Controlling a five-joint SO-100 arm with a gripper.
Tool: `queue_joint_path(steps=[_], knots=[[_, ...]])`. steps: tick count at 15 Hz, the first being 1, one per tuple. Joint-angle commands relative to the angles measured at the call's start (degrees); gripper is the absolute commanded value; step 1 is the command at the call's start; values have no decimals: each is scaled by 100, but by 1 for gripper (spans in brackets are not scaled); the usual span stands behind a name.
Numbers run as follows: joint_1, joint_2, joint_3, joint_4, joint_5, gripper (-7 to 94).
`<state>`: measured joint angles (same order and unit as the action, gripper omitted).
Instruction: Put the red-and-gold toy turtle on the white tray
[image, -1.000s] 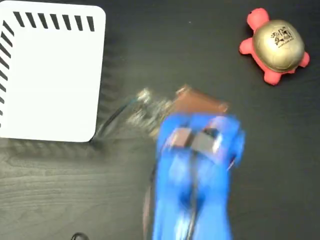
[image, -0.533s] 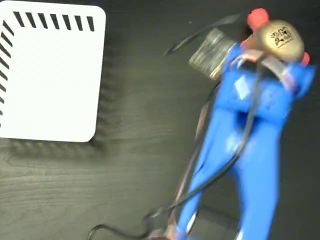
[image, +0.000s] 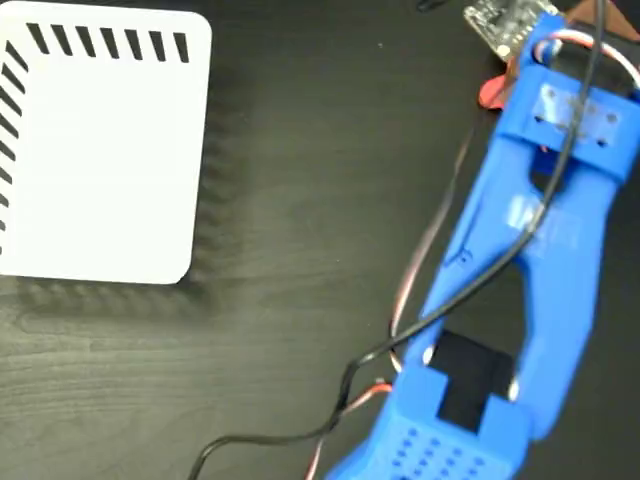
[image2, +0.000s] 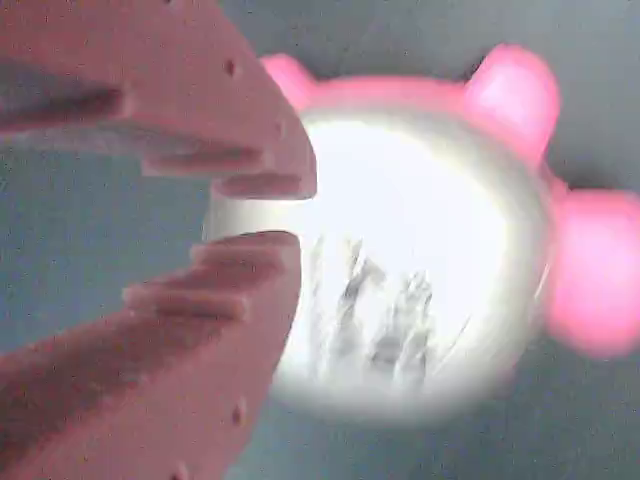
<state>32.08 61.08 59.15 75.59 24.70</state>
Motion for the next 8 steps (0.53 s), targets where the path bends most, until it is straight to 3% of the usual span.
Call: queue_joint_path(steps=[1,5,8], knots=[[18,62,-378,246,97,7],[35,-35,-659,659,-132,13],[0,-158,-967,1143,-457,49]])
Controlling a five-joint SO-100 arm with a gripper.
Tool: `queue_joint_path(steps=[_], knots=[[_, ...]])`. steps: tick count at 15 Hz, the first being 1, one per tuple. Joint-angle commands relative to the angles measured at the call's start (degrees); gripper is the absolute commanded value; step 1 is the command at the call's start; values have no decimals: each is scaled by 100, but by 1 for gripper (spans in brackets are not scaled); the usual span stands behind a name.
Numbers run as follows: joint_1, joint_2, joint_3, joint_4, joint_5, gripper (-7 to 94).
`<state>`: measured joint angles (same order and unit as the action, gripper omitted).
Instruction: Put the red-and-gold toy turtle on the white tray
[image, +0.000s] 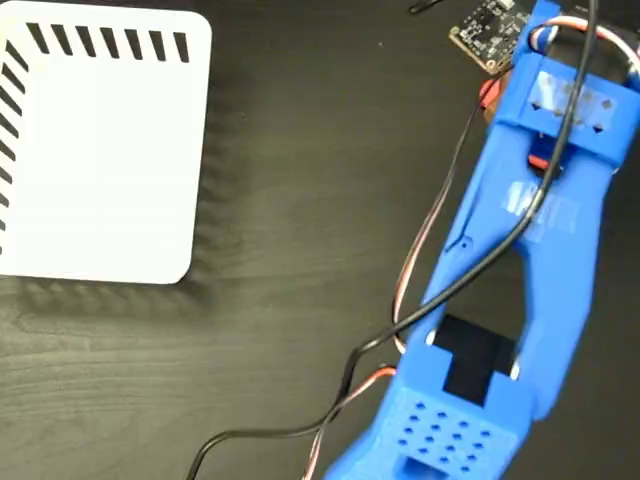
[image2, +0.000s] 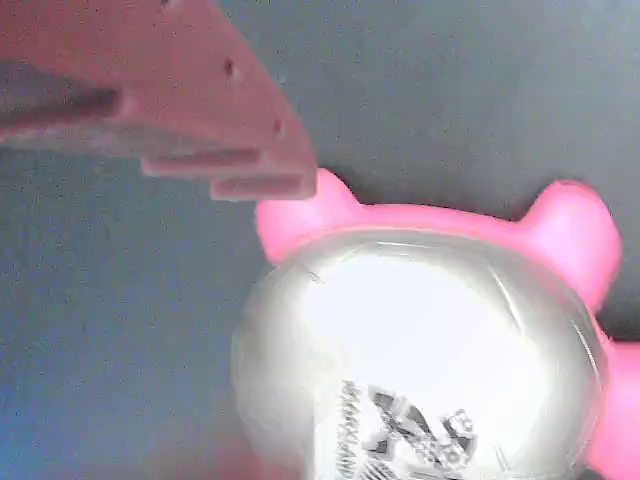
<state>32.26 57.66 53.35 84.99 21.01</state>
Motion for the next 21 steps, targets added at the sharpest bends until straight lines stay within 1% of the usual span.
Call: queue_joint_path(steps=[1,2,4,5,6,11,14,21], knots=[[-18,141,-448,299,-105,54],[-9,88,-457,308,-88,56],[0,-35,-457,308,-26,65],[0,-88,-501,334,0,65],[18,-185,-580,343,44,70],[79,-721,-1257,290,519,71],[44,-1028,-1283,26,905,71],[-123,-1670,-1679,-53,1151,71]])
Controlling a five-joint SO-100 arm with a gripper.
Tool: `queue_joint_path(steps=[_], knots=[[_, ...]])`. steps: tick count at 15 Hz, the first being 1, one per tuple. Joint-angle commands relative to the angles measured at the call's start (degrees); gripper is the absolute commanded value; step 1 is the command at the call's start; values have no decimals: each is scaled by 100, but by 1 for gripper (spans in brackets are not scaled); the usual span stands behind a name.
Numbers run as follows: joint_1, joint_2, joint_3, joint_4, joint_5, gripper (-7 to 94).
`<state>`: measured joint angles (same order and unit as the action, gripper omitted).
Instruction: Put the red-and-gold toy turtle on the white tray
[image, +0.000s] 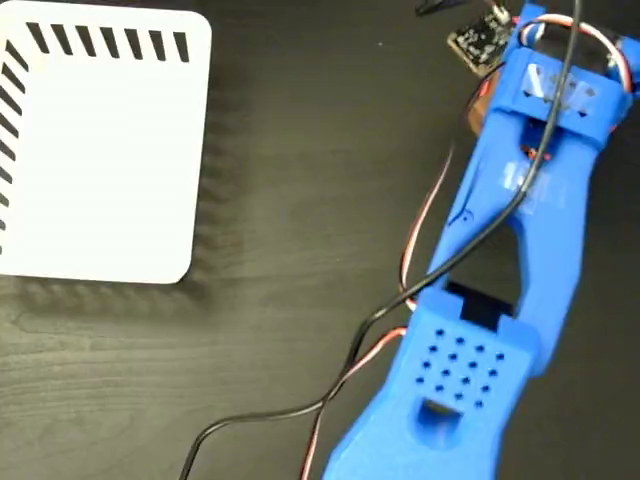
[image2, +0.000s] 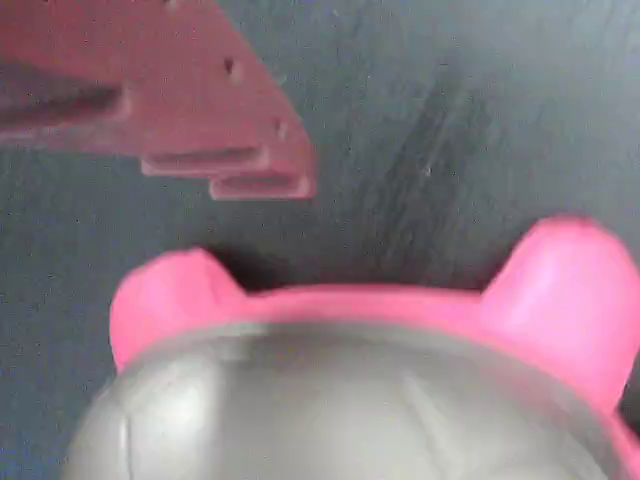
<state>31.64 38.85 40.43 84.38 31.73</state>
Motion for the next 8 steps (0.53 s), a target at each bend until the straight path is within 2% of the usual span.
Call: queue_joint_path(steps=[1,8], knots=[[-62,149,-492,18,97,71],[-79,-281,-958,-9,149,68]])
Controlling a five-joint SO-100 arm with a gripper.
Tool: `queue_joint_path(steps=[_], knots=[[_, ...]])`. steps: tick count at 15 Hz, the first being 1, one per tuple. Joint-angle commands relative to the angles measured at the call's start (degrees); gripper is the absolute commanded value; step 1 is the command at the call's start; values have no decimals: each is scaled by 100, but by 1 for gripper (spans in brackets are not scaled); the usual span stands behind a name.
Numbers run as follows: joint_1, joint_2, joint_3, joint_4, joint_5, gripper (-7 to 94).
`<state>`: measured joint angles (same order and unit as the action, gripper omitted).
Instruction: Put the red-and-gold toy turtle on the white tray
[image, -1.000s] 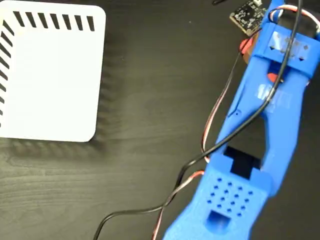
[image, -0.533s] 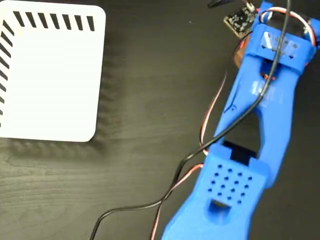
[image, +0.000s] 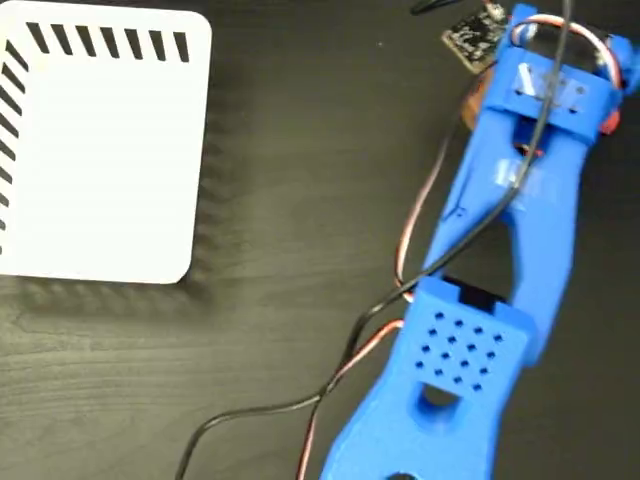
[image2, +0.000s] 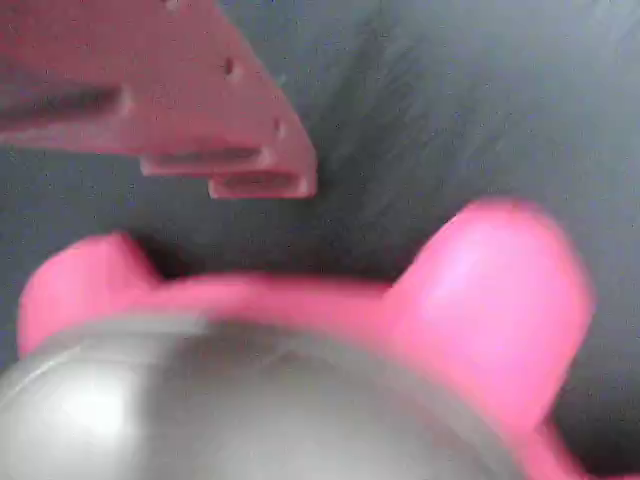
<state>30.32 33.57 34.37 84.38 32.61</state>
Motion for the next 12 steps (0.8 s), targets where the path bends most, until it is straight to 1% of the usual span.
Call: queue_joint_path(steps=[1,3,6,7,12], knots=[[53,220,-378,-53,62,66],[79,211,-387,-114,62,65],[158,185,-378,-325,62,59],[185,149,-369,-422,62,55],[220,18,-527,-413,-9,35]])
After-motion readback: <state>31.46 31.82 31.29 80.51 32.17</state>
